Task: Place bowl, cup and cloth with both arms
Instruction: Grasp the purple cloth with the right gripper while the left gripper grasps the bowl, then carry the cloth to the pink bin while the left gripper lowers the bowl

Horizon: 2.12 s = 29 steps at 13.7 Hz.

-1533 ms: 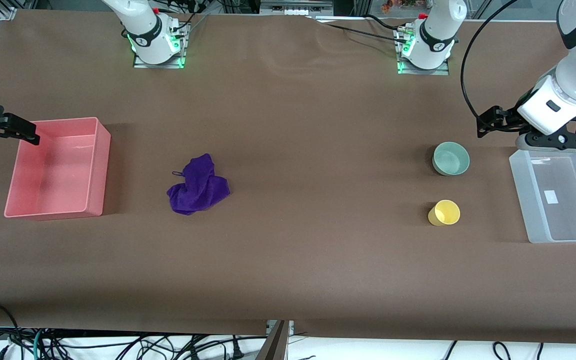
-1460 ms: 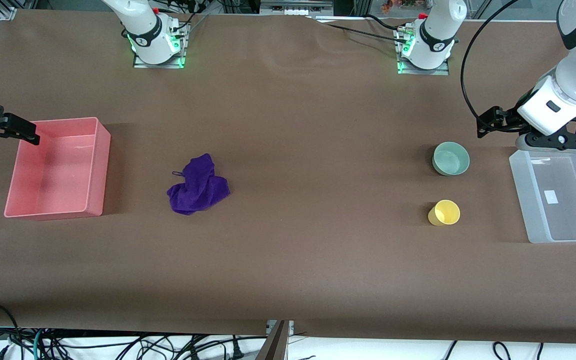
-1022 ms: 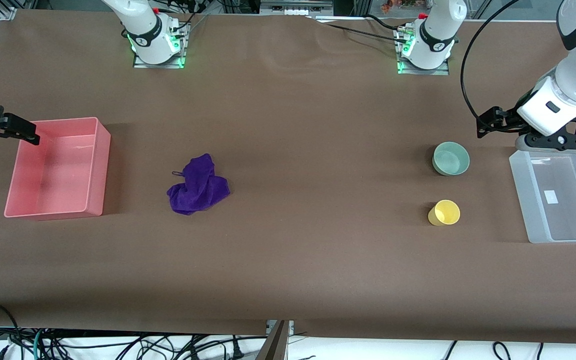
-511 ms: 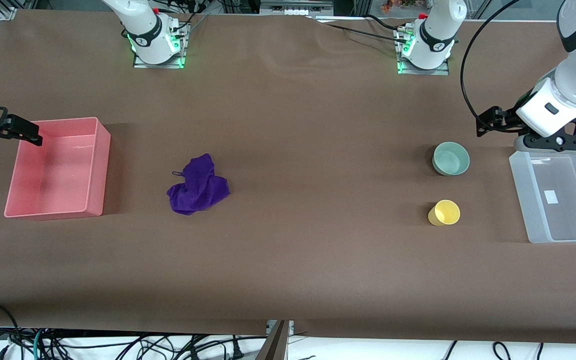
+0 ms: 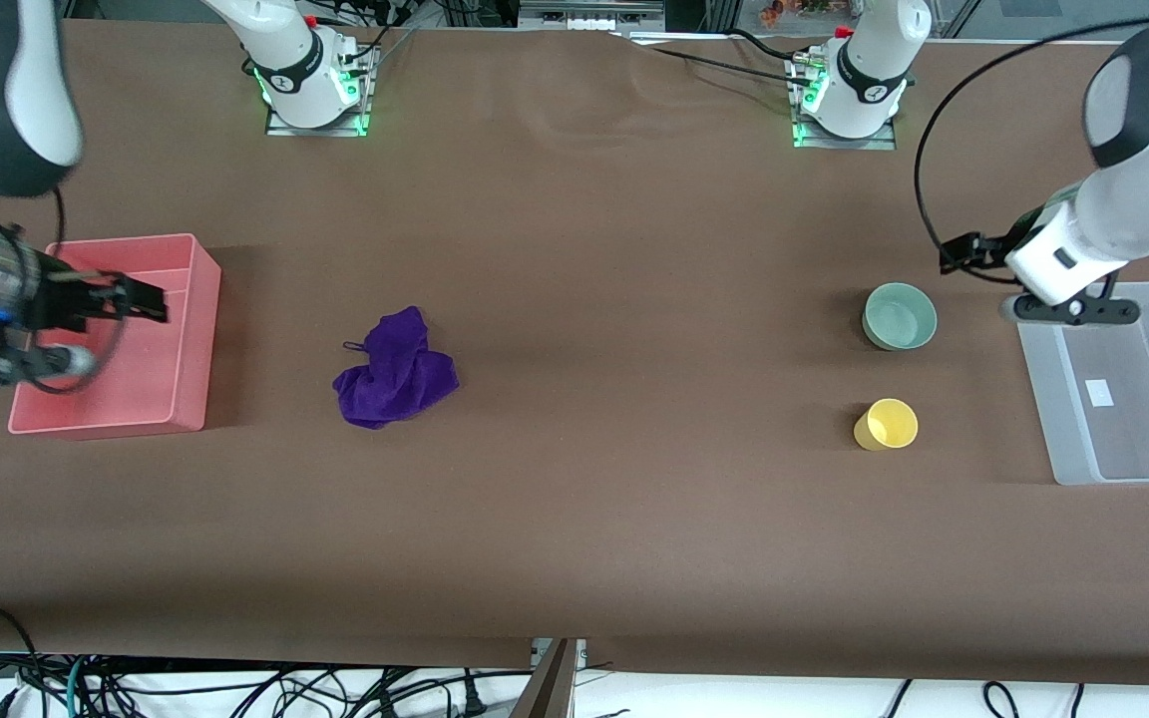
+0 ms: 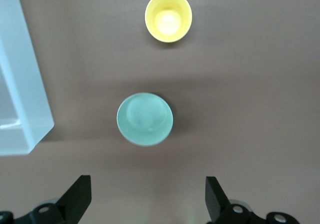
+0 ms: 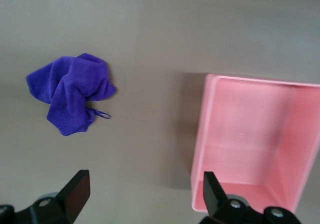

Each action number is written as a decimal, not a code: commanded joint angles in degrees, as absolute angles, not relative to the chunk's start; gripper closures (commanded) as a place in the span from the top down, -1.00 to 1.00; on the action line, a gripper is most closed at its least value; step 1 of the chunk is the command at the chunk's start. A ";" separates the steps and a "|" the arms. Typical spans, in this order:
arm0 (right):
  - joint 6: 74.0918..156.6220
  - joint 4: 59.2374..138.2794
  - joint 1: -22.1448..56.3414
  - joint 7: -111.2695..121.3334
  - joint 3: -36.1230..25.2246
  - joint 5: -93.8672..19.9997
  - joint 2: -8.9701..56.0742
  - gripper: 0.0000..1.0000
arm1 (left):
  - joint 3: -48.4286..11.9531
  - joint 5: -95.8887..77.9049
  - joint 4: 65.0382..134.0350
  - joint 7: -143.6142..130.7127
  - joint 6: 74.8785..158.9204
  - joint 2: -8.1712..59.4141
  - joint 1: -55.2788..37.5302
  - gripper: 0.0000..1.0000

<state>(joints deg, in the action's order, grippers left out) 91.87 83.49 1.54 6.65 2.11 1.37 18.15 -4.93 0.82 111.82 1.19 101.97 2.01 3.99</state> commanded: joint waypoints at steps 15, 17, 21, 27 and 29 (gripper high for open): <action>118.74 87.28 8.53 8.08 7.21 -3.52 43.50 1.00 | -4.92 0.62 139.66 44.82 156.18 17.05 12.39 -0.99; 118.65 87.89 8.61 9.23 7.21 -3.60 43.59 0.08 | -4.92 0.62 139.40 45.17 156.01 16.61 12.39 -1.00; 117.34 88.07 9.75 8.79 7.29 -3.60 43.51 -1.00 | -4.75 0.62 137.91 47.02 151.12 10.39 12.39 -1.00; 102.80 79.04 8.18 10.02 6.24 -2.29 39.82 -1.00 | -4.48 2.53 105.88 52.11 110.70 12.99 20.45 -1.00; 91.64 70.79 6.69 13.25 5.02 -2.02 39.03 -1.00 | -4.57 3.78 98.38 55.18 108.02 16.60 25.99 -1.00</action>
